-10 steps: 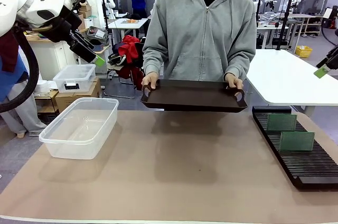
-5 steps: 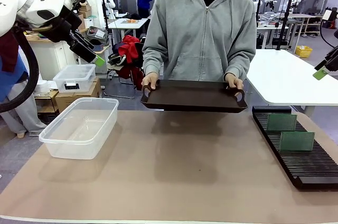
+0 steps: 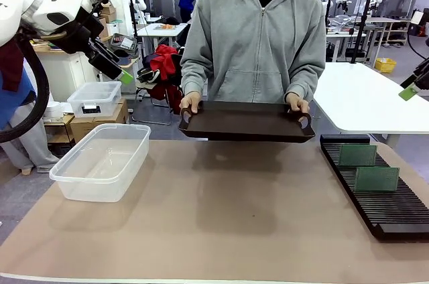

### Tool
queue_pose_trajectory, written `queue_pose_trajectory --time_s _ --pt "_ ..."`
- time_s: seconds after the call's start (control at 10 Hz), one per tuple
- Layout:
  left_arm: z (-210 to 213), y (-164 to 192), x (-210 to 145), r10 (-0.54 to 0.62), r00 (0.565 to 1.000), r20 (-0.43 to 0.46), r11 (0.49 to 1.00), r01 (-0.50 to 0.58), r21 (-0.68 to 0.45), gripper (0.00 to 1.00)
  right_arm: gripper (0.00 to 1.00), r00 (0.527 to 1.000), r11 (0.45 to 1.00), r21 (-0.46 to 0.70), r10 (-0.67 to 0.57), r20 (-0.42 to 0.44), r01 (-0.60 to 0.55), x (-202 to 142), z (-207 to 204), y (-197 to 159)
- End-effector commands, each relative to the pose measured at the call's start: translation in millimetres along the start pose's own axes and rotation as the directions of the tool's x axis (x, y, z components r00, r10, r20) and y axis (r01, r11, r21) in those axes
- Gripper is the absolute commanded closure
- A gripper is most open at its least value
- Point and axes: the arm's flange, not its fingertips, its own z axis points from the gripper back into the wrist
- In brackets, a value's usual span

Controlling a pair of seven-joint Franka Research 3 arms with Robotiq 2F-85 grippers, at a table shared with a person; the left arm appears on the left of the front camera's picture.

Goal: Sort PCBs into racks and boxes based on the side picked up.
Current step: If the short side of the Blank PCB is picked up, insert it into the PCB Rack ; if the long side is picked up, place it in the Organizing box.

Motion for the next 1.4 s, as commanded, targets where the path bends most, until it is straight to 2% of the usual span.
queue_pose_trajectory --time_s 0.0,0.3,0.6,1.1,1.3 --pt "-0.4 -0.6 -1.3 0.0 1.0 -0.004 1.0 0.0 -0.005 0.0 0.0 0.991 0.997 0.017 0.078 0.105 -0.08 -2.3 4.3 3.3" --pt "-0.4 -0.6 -1.3 0.0 1.0 -0.004 1.0 0.0 -0.005 0.0 0.0 0.961 0.993 -0.012 0.12 0.249 -0.121 -8.2 16.1 5.0" --pt "-0.4 -0.6 -1.3 0.0 1.0 -0.004 1.0 0.0 -0.005 0.0 0.0 0.931 0.992 -0.014 0.124 0.345 -0.127 -13.7 21.3 1.7" --pt "-0.4 -0.6 -1.3 0.0 1.0 -0.004 1.0 0.0 -0.005 0.0 0.0 0.923 0.995 -0.037 0.1 0.371 -0.093 -14.4 22.9 4.5" --pt "-0.4 -0.6 -1.3 0.0 1.0 -0.004 1.0 0.0 -0.005 0.0 0.0 0.937 0.995 -0.026 0.095 0.335 -0.092 -11.4 28.1 0.9"
